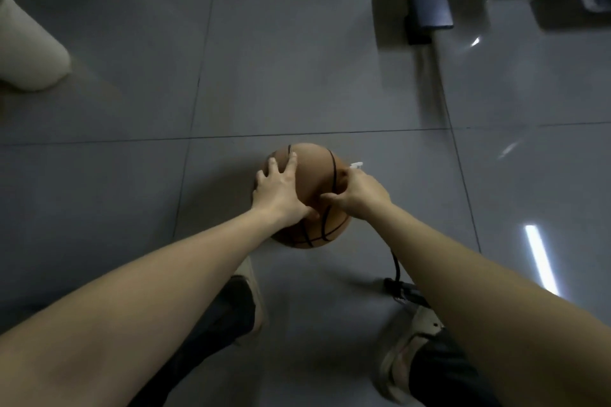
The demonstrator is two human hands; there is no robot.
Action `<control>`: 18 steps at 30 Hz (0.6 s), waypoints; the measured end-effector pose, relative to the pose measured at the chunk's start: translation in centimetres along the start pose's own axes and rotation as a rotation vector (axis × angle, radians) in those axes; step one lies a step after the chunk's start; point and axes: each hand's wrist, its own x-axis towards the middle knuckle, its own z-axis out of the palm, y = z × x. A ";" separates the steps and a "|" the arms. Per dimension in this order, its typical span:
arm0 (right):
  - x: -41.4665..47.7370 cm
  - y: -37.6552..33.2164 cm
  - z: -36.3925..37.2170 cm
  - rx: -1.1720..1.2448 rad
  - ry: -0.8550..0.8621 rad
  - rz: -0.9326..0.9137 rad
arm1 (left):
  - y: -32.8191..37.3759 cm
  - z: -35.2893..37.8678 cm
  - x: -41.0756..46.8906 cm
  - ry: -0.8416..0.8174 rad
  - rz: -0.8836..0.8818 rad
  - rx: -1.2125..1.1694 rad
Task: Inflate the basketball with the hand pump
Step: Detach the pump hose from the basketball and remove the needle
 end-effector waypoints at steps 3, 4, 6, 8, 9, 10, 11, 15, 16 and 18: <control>0.1 -0.3 0.5 -0.083 0.069 0.027 | -0.1 0.0 0.1 0.014 -0.001 -0.012; -0.1 -0.4 0.7 -0.101 0.087 0.029 | 0.0 0.1 0.0 0.016 -0.003 -0.011; -0.5 -0.5 1.0 -0.123 0.109 0.019 | 0.2 0.4 -0.3 0.022 -0.007 -0.011; -0.9 -0.5 1.2 -0.118 0.110 0.014 | 0.4 0.1 -0.5 0.013 -0.005 -0.004; -1.1 -0.6 1.0 -0.102 0.096 0.012 | 0.4 -0.2 -0.5 -0.003 -0.007 0.003; -1.4 -0.4 0.7 -0.080 0.060 -0.001 | 0.4 -0.5 -0.6 -0.021 -0.010 0.011; -1.8 -0.3 0.1 -0.050 0.014 -0.024 | 0.5 -1.0 -0.8 -0.038 -0.006 0.023; -3.1 1.4 -1.4 0.082 -0.146 -0.127 | -0.6 -1.2 -2.0 -0.105 0.022 0.032; -3.2 2.0 -1.3 0.114 -0.139 -0.124 | -1.0 -1.0 -2.4 -0.099 0.032 0.033; -3.4 2.3 -0.4 0.157 -0.136 -0.103 | -1.4 -0.4 -3.1 -0.076 0.043 0.034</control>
